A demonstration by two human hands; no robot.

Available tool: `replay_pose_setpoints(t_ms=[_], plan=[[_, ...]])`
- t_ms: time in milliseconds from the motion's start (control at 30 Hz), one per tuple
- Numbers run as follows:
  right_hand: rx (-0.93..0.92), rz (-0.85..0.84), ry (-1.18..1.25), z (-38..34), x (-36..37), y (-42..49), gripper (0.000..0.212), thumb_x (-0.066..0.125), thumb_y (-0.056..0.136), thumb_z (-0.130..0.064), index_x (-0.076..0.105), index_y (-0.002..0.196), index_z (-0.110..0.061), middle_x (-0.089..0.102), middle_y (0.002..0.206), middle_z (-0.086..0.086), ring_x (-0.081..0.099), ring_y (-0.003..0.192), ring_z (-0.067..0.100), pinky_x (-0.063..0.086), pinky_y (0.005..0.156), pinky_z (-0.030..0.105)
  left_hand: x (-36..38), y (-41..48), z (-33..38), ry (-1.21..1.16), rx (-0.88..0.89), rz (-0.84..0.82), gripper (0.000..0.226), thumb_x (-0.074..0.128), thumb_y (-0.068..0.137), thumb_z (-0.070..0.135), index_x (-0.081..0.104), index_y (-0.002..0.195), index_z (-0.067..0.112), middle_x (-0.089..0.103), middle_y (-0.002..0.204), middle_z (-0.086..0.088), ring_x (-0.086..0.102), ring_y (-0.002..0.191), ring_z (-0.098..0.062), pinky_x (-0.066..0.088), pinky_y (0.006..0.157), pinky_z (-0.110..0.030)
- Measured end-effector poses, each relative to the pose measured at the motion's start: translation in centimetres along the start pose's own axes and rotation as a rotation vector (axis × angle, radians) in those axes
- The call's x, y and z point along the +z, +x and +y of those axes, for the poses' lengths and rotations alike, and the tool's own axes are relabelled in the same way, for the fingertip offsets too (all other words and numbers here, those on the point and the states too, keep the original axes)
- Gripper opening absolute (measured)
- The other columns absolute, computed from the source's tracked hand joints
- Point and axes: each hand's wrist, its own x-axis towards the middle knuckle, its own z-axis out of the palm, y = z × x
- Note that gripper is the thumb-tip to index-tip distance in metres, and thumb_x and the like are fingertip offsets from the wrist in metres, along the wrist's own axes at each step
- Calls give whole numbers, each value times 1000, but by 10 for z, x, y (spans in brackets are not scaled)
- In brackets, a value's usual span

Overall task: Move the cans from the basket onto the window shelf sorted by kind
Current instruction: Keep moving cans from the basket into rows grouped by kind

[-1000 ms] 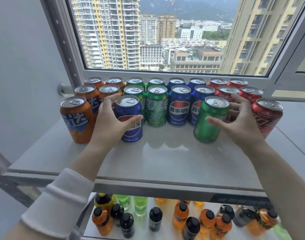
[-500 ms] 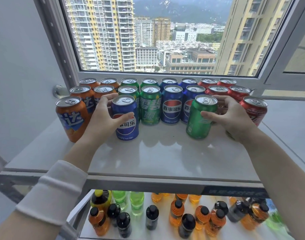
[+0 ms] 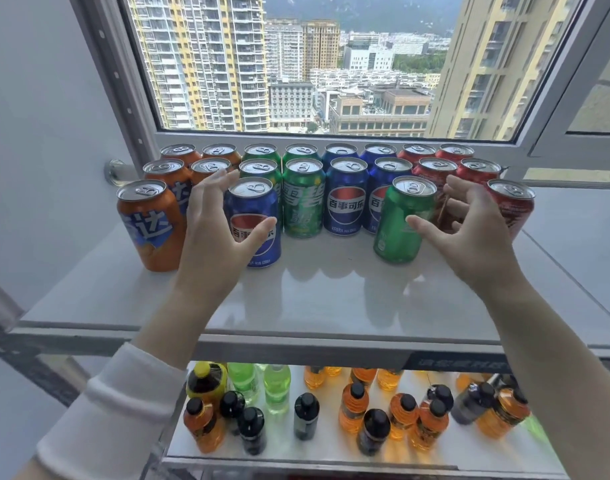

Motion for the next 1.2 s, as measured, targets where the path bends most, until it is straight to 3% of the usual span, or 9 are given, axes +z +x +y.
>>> replay_pose_setpoints(t_ms=[200,367,467,600,700,900,1067,1200], plan=[[23,75,-114,-10,1,-42,73,72,77,-29,36,137,-9,41,137,11,42,127,23,36,106,39,-10,-33,-8,28,118,-55,56,67,82,25,44,131,7,43,136,-10,36,130,-21,20,107,-8],[86,57,-107,-12,8,-96,70,70,80,-29,36,138,-9,38,137,8,39,127,18,33,108,34,-16,-71,-17,-22,166,-109,51,56,83,31,48,127,6,46,133,-8,39,128,-18,29,110,-28],[65,26,-127,-16,19,-135,64,68,81,-26,39,136,-9,40,134,9,39,126,18,33,107,32,-19,-98,-18,-34,174,-148,49,57,84,28,48,126,5,48,133,-11,39,127,-18,29,109,-27],[-4,-4,-129,-27,33,-184,56,69,82,-25,46,130,-6,47,126,12,43,117,19,29,96,16,-34,-142,-19,-43,126,-196,48,56,85,30,48,126,6,48,131,-11,38,126,-17,31,108,-28],[-77,-32,-109,-31,41,-222,54,62,82,-28,49,127,-4,49,127,13,40,120,14,32,101,20,-52,-181,-23,-45,55,-221,48,55,86,31,47,127,8,46,133,-8,40,126,-16,37,105,-39],[-28,-141,-35,-23,52,-321,48,66,83,-21,50,126,-4,49,128,8,34,120,1,23,103,5,-81,-274,-34,11,-96,-364,50,51,85,37,47,128,12,45,134,-5,40,128,-17,37,107,-43],[60,-236,1,-32,75,-386,47,68,82,-18,52,124,-4,50,127,10,42,123,13,29,106,15,-115,-324,-52,57,-175,-426,48,53,86,37,47,128,14,45,134,-3,38,129,-13,32,110,-35],[102,-269,-13,-50,96,-425,48,69,81,-16,52,125,-6,51,126,8,44,122,17,30,107,19,-144,-350,-71,76,-238,-463,45,63,85,21,48,127,13,44,134,-1,34,124,-4,31,108,-27]])
